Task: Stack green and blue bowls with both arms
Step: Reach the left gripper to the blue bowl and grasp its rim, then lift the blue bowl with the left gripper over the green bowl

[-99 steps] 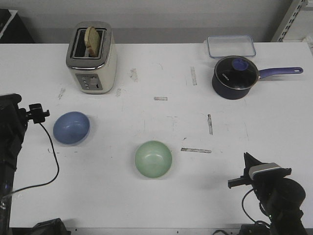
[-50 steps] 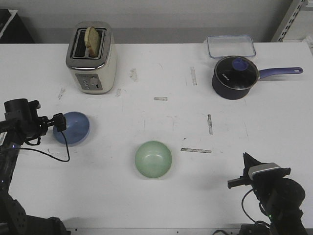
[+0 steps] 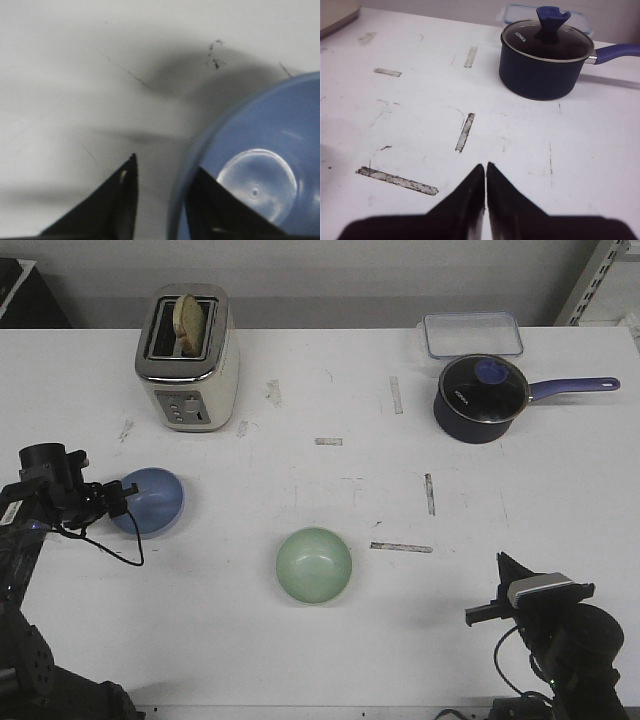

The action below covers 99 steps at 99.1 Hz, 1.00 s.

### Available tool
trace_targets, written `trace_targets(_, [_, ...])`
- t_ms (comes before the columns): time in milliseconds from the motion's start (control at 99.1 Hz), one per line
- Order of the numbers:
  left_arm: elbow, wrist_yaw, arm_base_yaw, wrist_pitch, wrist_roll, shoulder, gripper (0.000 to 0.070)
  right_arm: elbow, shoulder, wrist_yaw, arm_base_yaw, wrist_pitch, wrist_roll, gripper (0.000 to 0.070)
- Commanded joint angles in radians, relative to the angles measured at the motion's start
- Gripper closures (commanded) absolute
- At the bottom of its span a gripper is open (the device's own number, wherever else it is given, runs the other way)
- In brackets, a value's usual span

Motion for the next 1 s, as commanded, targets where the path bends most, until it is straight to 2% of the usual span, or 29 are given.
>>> trace_targets(0, [0.017,-0.004,0.005,-0.003,0.002,0.012,0.0700,0.002,0.001,0.001,0.001,0.006,-0.005,0.0700])
trace_targets(141, [0.017,0.013,0.004,0.004,-0.001,0.011,0.0700,0.002,0.001,0.001,0.001,0.006,-0.005,0.0700])
trace_targets(283, [0.026,0.111,0.003,0.012,-0.008,-0.010,0.0700,0.002,0.001,0.001,0.001,0.006,-0.005,0.0700])
trace_targets(444, [0.076,0.164,-0.030,0.003,-0.083,-0.069,0.0700,0.002,0.001,0.001,0.001,0.002,-0.004,0.0700])
trace_targets(545, [0.116,0.170,-0.080,-0.001,-0.091,-0.128,0.0700,0.002,0.001,0.000,0.001,0.002,-0.004,0.0700])
trace_targets(787, [0.156,0.171,-0.314,0.000,-0.110,-0.253,0.0700,0.002,0.001,-0.002,0.001,0.002,-0.004,0.0700])
trace_targets(969, [0.156,0.171,-0.551,-0.085,-0.106,-0.262,0.0700,0.002,0.002,-0.002,0.002,0.002,-0.004,0.0700])
trace_targets(989, [0.156,0.170,-0.624,-0.112,-0.103,-0.255,0.0700,0.002,0.002,-0.002,0.003,0.002,-0.004,0.0700])
